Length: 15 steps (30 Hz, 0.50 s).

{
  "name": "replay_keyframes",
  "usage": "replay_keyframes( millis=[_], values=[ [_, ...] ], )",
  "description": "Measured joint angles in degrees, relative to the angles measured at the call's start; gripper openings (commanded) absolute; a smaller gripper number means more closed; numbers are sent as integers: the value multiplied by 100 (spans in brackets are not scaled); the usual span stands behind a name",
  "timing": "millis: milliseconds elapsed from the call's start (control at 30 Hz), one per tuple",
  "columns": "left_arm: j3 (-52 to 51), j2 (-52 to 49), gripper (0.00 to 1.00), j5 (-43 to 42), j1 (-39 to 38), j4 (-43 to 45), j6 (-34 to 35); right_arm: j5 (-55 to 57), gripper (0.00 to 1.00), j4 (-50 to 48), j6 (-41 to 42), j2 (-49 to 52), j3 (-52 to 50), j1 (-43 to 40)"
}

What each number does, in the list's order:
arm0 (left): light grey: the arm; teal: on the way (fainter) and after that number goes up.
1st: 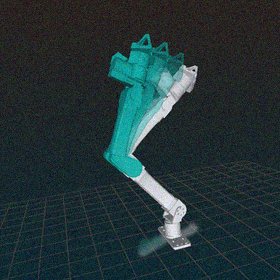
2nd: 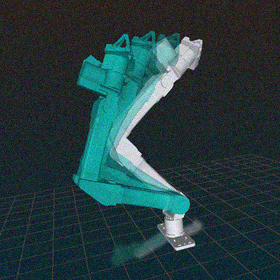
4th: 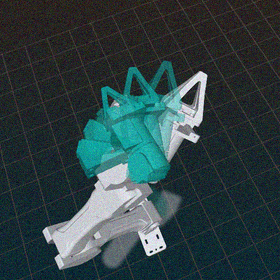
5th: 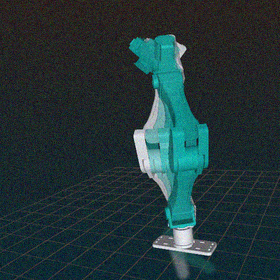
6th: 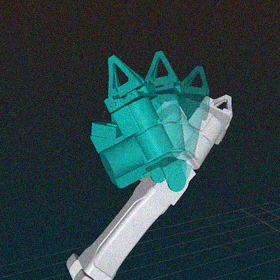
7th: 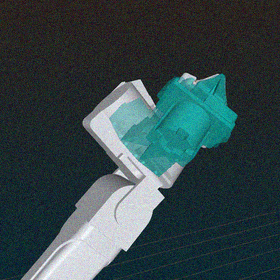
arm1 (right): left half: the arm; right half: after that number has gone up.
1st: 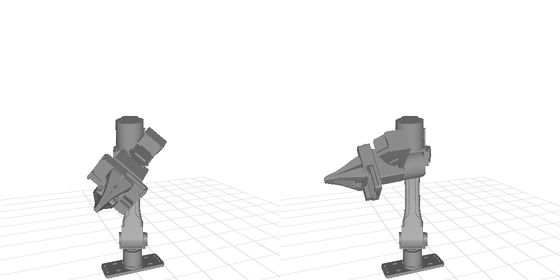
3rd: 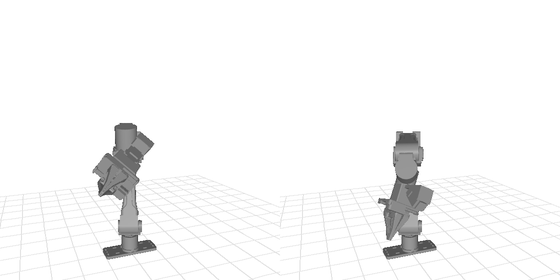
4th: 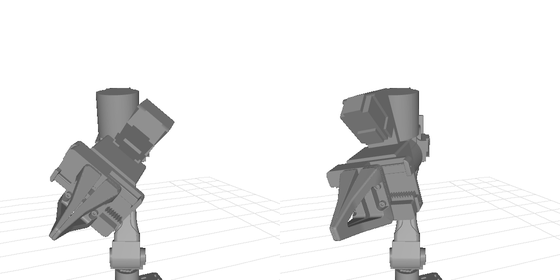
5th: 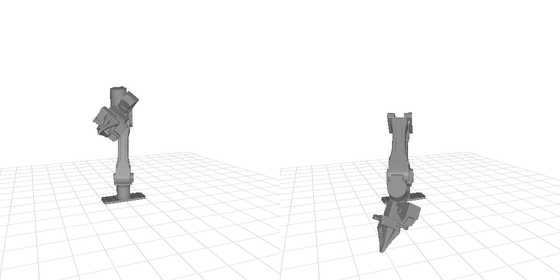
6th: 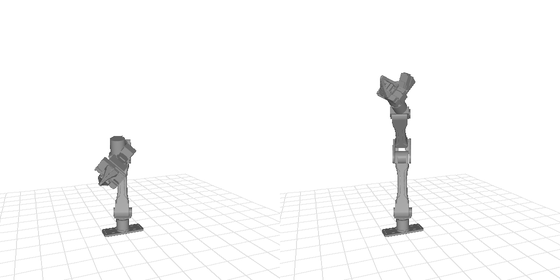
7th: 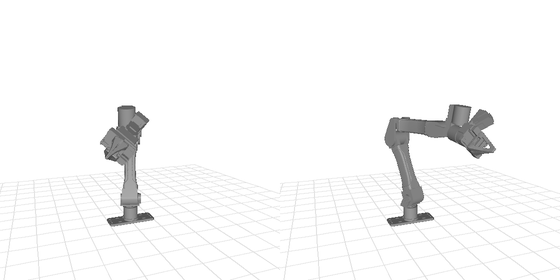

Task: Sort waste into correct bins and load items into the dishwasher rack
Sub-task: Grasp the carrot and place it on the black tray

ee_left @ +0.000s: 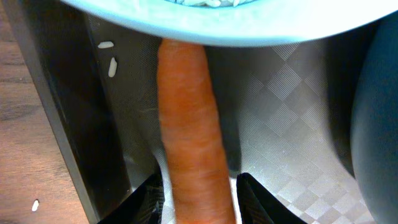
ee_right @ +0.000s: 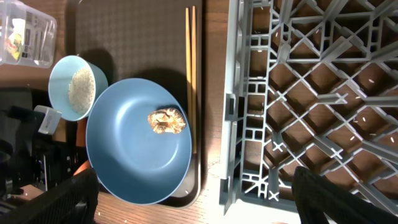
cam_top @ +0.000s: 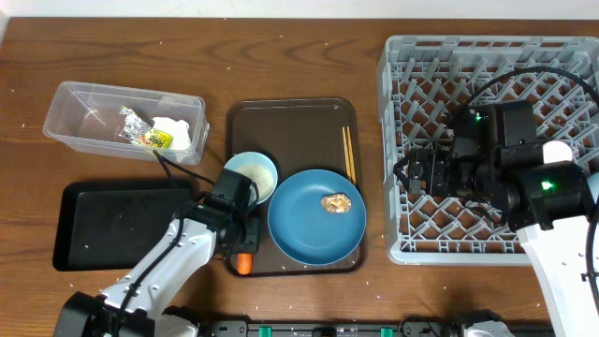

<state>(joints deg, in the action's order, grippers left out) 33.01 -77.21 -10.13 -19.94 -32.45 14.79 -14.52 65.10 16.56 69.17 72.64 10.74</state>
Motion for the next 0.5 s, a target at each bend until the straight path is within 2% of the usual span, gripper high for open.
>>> replay_keyframes(
  millis=[33,133,333,400,500],
  values=[
    [-9,0,39,0,0,2,2,0,92,0,0,0,0,0],
    [-24,0,28,11,0,11,24,0,92,0,0,0,0,0],
    [-31,2,19,-2,-4,52,35,0,92,2,0,0,0,0],
    [-31,2,8,-2,-4,52,31,0,92,2,0,0,0,0],
    [7,0,6,0,0,-83,37,0,92,4,0,0,0,0]
  ],
)
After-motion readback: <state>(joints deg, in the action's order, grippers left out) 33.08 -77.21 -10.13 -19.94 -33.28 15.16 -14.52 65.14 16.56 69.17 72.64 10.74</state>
